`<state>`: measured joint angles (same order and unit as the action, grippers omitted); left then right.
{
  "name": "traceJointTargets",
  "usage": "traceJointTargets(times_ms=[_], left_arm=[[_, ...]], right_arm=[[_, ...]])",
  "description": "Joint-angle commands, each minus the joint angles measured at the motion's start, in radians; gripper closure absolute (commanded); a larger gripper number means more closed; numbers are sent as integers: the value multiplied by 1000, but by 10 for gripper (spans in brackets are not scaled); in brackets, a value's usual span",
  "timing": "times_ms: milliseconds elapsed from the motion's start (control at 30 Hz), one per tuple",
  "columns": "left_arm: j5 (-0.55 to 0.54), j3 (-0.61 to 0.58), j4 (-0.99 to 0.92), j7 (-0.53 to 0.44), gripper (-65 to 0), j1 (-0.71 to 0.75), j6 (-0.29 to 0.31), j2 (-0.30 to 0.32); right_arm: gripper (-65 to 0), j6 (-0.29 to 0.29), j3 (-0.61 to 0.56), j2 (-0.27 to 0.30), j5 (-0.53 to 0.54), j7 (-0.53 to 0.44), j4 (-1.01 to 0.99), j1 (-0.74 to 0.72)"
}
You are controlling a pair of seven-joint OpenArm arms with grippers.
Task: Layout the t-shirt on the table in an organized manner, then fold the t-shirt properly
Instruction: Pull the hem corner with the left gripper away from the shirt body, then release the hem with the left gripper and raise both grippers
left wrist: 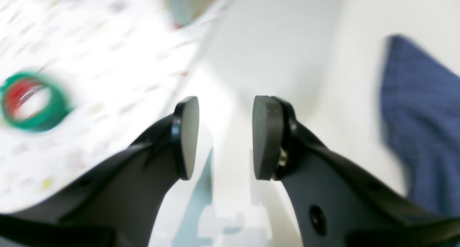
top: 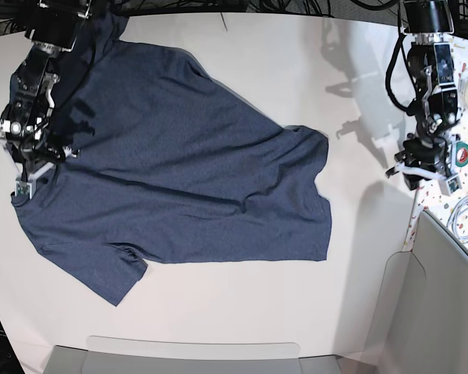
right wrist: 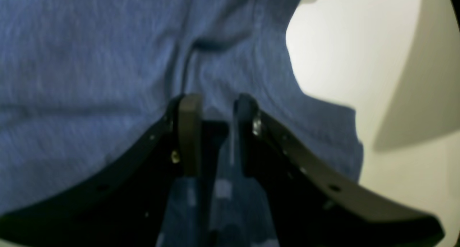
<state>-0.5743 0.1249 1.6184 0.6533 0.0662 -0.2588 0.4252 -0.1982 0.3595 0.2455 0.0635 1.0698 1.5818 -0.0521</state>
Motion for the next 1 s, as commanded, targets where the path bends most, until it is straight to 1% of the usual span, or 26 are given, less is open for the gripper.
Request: traceJointTargets(times_ms=[0, 67, 200, 333, 500, 633, 733, 767, 867, 933, 967], left_arm=[[0, 6, 21, -25, -245, -9, 8, 16], [0, 6, 21, -25, -245, 1, 8, 14], [0, 6, 21, -30, -245, 28, 8, 13], [0, 6, 21, -31, -245, 30, 8, 11], [-2, 2, 21, -28, -245, 30, 8, 10], [-2, 5, 23, -26, -245, 30, 8, 10], [-3, 5, 29, -26, -245, 44, 8, 7], [-3, 5, 35, -26, -245, 50, 8, 1], [-3, 5, 73, -26, -246, 74, 8, -12], [-3, 5, 101, -26, -247, 109, 8, -15], [-5, 5, 113, -25, -247, 123, 8, -27]], right_arm=[[-176, 3, 5, 22, -6, -7, 27, 10], [-176, 3, 6, 50, -6, -7, 45, 62], [-175, 3, 20, 74, -6, -7, 52, 148], [-175, 3, 97, 79, -6, -7, 52, 209], [-175, 1, 198, 81, -6, -7, 58, 252], [-177, 1, 255, 73, -6, -6, 147, 255], [-177, 1, 250, 68, -3, -6, 239, 229], [-177, 1, 250, 53, -1, -6, 269, 212], [-177, 1, 249, -16, -1, -6, 358, 153], [-177, 1, 218, -77, 0, -4, 411, 119], [-177, 1, 192, -105, 0, -4, 431, 111]])
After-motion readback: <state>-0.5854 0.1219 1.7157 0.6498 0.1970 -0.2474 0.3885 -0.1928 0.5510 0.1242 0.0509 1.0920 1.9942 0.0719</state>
